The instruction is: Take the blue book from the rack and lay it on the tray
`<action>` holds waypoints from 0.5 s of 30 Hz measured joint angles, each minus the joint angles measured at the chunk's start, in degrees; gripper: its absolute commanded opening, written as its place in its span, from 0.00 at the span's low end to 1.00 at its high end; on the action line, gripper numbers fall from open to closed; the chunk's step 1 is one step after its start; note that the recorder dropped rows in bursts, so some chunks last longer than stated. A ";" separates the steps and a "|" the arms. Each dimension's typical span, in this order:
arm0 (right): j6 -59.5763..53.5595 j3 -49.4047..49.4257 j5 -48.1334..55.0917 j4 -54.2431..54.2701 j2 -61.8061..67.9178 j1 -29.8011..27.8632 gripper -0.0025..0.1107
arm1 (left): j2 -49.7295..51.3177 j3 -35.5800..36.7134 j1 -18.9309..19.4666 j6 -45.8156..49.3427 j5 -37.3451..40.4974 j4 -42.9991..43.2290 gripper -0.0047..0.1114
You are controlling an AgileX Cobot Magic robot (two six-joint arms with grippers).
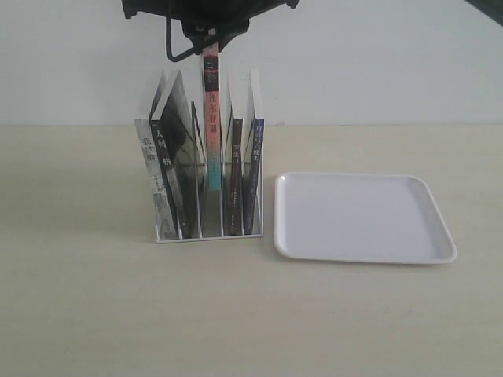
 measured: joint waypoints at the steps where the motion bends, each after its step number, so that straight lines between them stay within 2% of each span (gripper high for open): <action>1: 0.00 0.00 0.00 0.00 0.00 0.00 0.02 | 0.00 0.00 0.00 0.00 0.00 0.00 0.08; 15: -0.37 0.00 -0.55 0.00 0.22 0.00 0.02 | 0.00 0.00 0.00 0.00 0.00 0.00 0.08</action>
